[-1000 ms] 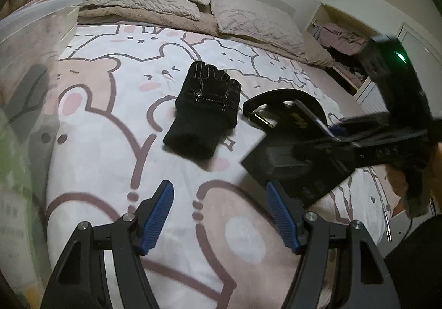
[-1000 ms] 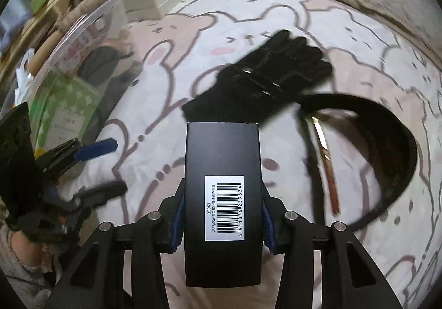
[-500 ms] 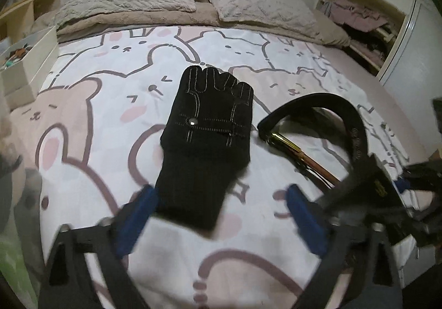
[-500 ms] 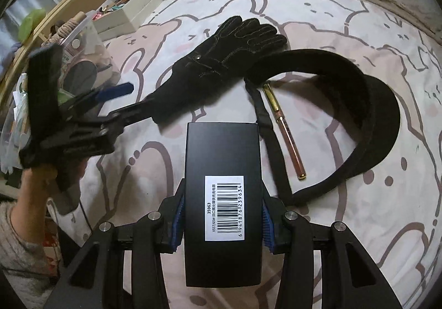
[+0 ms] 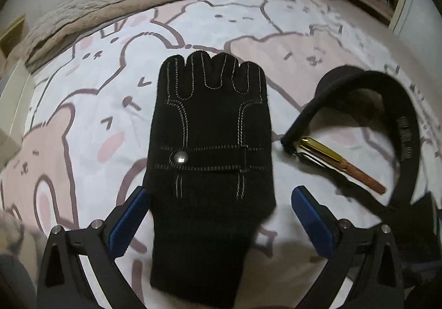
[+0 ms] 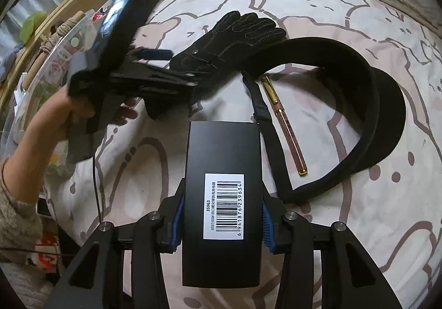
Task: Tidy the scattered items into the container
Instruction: 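Grasp the black glove with the left tool while the right tool holds the box, then lift the glove with the left tool while the right tool holds the box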
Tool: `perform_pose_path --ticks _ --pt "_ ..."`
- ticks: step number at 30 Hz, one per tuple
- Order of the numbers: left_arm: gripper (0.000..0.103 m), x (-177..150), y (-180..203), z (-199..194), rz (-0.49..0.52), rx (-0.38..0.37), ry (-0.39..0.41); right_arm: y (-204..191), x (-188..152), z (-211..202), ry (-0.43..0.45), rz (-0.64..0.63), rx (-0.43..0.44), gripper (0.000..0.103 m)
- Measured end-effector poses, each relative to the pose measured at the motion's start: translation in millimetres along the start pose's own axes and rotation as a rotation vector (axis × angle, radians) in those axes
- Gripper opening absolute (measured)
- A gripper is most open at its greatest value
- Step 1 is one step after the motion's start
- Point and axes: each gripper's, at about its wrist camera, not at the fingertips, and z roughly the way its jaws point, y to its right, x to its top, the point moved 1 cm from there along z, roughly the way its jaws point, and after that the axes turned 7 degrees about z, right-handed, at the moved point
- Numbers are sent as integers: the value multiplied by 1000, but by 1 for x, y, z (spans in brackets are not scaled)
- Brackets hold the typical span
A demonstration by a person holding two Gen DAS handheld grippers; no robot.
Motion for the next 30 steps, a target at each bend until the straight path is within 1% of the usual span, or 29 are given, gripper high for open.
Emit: perform_pose_path --ticks 2,6,8,12,15,18,20,23,26,28,29,30 --pt "103 4 -3 9 3 12 -30 0 -1 2 -6 2 3 46" --pt "103 9 -8 22 3 45 -65 4 -3 9 -36 13 6 46" --pt "103 10 -11 28 1 38 -93 4 -3 9 -42 14 1 45" --pt "103 13 -6 35 29 57 -125 1 -3 5 -41 1 -23 45" --pt "103 14 -6 42 37 60 -155 3 -2 2 -41 14 -26 45" --pt "103 13 -10 42 21 43 -142 6 0 -2 -33 28 -24 45" --pt "102 10 -10 41 22 45 -125 6 1 -5 -28 34 -19 45" --pt "95 7 -9 35 17 56 -99 7 3 -8 -16 45 -14 45" --pt "83 5 -7 25 21 67 -63 6 5 -13 -1 46 -14 45" --pt "68 4 -7 15 20 65 -35 5 6 -15 8 50 -13 45" --pt "63 4 -8 8 7 52 -18 5 6 -16 11 50 -13 45" --pt "51 4 -11 2 -13 31 -2 4 6 -17 14 51 -14 45"
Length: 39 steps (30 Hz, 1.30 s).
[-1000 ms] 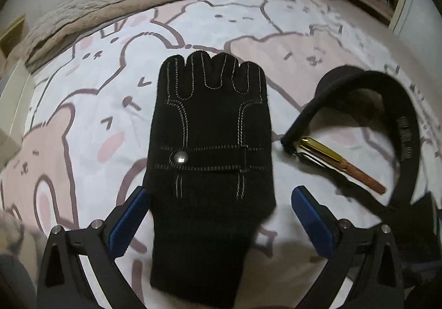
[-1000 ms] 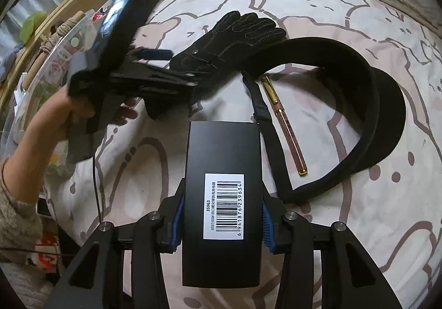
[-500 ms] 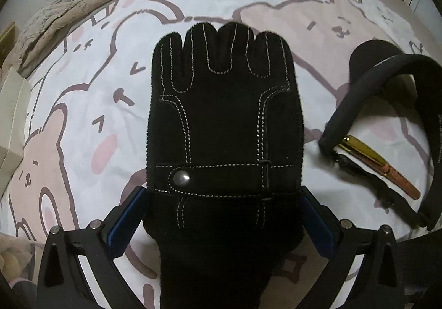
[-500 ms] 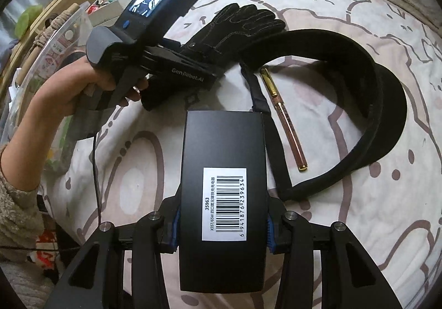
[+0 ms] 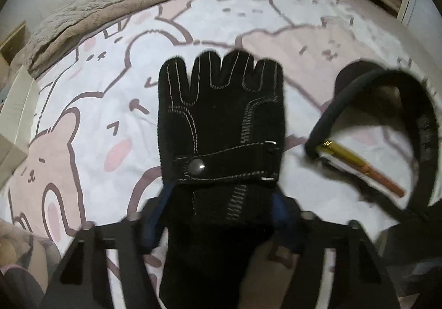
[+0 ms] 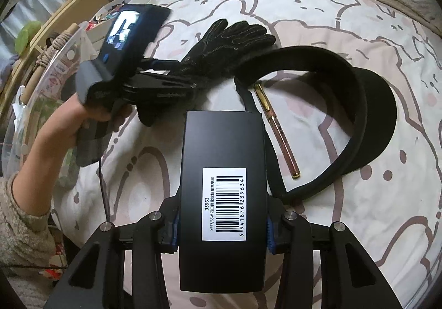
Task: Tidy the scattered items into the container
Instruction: 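Lift the glove with the left tool while the right tool holds the box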
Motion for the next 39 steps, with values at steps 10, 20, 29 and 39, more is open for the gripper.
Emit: perform_pose_path --ticks 10,20,29,39 --pt "26 -16 -2 -30 -64 -43 47 -10 5 -13 34 -7 0 45" --pt "26 -76 6 -63 -84 -101 62 -9 8 -13 42 2 -16 45" --pt "26 -138 28 -100 -42 -179 37 -17 7 -14 41 -15 -22 45" --pt "103 -142 28 -119 3 -34 102 -27 6 -12 29 -43 -16 45"
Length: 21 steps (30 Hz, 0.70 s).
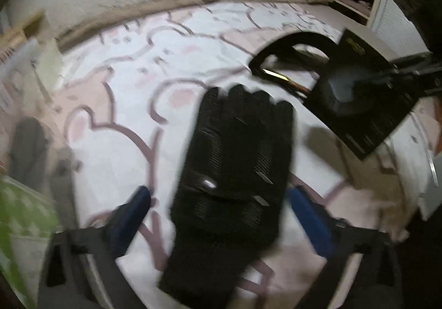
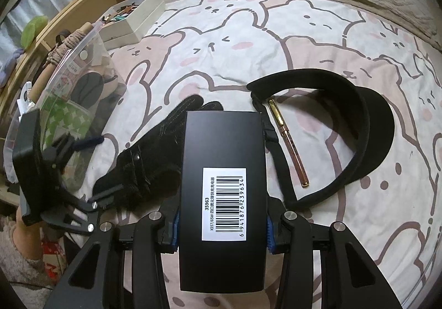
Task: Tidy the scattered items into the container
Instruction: 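Lift the glove with the left tool while the right tool holds the box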
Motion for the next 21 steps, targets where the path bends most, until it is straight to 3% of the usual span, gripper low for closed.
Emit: perform_pose_path --ticks 10,21 --pt "103 5 5 50 65 -132 -140 6 -2 -2 0 14 13 45" --pt "103 -1 26 67 217 -142 -205 8 -3 2 -16 16 20 45"
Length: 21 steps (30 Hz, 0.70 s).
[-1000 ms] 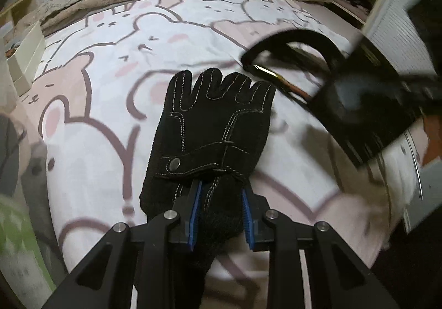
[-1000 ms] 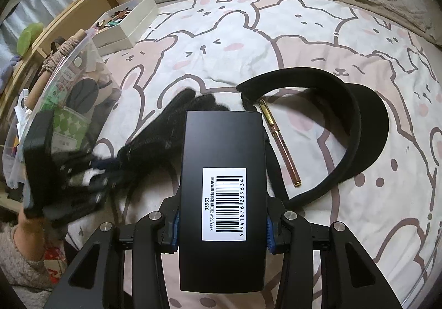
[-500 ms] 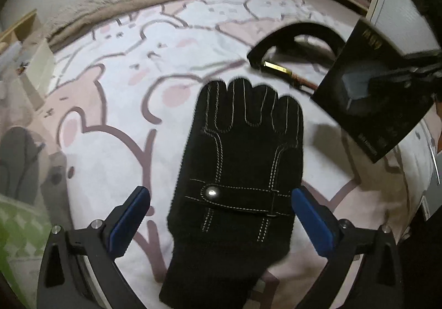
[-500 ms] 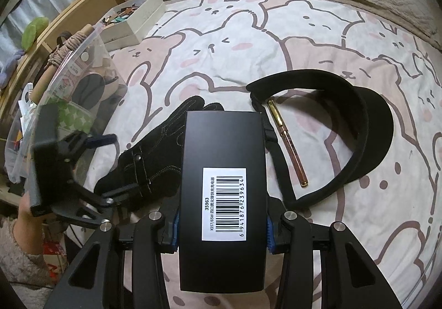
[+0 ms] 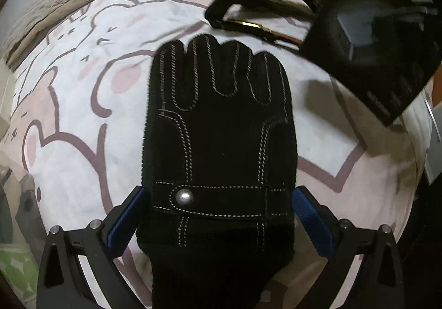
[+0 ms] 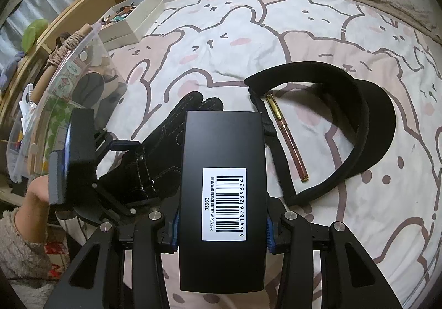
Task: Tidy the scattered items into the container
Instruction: 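Lift the glove with the left tool while the right tool holds the box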
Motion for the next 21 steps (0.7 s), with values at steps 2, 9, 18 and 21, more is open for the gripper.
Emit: perform_pose_path --ticks 2,9,18,21 --pt "103 -1 5 9 42 31 -35 -1 -1 1 -3 -3 -1 45" --pt "103 3 -16 16 -50 -26 -78 -1 -1 1 -4 -5 -5 45" --pt "103 -7 -37 10 -145 -134 -76 1 0 2 -11 -1 -1 45" --pt "103 -8 -38 11 -145 -145 -74 1 0 3 -14 -3 0 45"
